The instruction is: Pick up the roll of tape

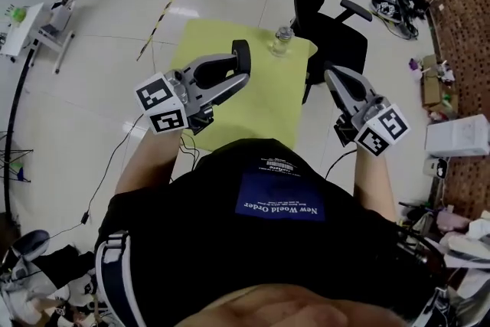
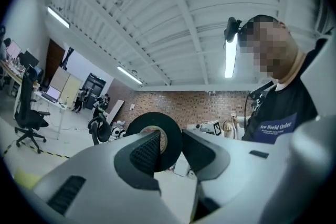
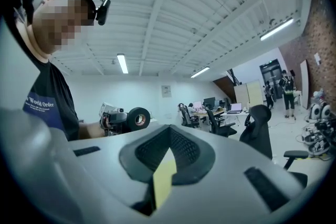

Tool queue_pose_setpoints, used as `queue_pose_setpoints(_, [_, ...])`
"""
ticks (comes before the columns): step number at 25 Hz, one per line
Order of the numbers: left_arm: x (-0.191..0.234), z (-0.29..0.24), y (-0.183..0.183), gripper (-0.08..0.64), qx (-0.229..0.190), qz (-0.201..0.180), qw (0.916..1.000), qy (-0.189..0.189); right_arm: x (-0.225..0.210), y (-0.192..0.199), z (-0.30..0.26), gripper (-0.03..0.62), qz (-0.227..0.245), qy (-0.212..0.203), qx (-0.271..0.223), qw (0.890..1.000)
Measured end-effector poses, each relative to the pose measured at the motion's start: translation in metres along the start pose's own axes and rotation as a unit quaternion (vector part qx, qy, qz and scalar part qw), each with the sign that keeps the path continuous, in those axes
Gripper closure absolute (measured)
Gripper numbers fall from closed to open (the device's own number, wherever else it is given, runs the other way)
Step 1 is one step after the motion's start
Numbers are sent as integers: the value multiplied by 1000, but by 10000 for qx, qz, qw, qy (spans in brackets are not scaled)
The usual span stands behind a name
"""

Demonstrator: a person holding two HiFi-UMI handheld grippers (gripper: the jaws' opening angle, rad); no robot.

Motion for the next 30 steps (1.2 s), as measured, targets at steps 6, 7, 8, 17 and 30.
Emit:
queue_pose_setpoints(6, [-11,7,-13,426,-330,161,9989,279,2,-14,-6,607,-49,-18,-66,10000])
queue_pose_setpoints(7, [-12,8,-15,425,-368,183,9986,318,1,-15,-7,607,-86,-10,-78,9999])
queue_pose_setpoints(8, [-13,8,-17,425,-406,214,9983,357,0,-16,-8,607,-125,-3,-92,9999])
queue_pose_setpoints(17, [-20,9,-13,425,-379,221,9980,458,5,-16,-5,607,-214,-13,-206,9996])
queue_pose_setpoints(30, [-24,10,-11,425,-414,197,9977,496,8,-13,1,609,-12,116,-139,9998])
Point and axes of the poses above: the fingertips, and each gripper's own axes: z backward along the fingers, x to its left, y out of its underside, the point moved 5 cm from there along z, backward along the fingers, and after that the axes turned 7 degrees about z, right-handed, at the moved point
